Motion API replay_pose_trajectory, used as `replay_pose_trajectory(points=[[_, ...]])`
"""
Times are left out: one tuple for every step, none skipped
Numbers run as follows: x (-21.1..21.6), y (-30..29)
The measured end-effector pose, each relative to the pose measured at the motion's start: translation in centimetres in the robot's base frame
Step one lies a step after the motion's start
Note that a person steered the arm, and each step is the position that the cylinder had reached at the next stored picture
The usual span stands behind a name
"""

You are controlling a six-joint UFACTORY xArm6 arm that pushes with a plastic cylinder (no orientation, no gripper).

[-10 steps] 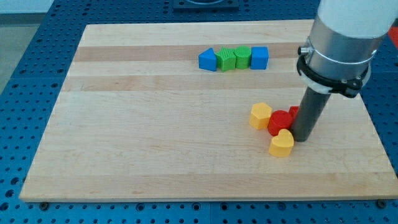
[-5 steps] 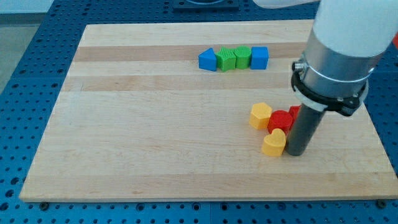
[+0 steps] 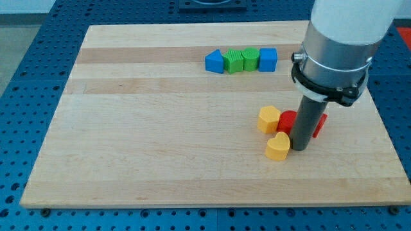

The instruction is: Separate the yellow heart from the red blocks

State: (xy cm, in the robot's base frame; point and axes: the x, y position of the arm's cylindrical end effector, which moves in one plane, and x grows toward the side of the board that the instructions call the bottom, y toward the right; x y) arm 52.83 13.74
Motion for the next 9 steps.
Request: replay_pose_trajectory(points=[[-0.1, 0.0], [-0.7, 0.0], [-1.4, 0.0], [-1.3, 0.0], [-0.3, 0.5], [0.3, 1.4], [0.3, 3.1], [0.3, 4.9], [0.3, 5.1]])
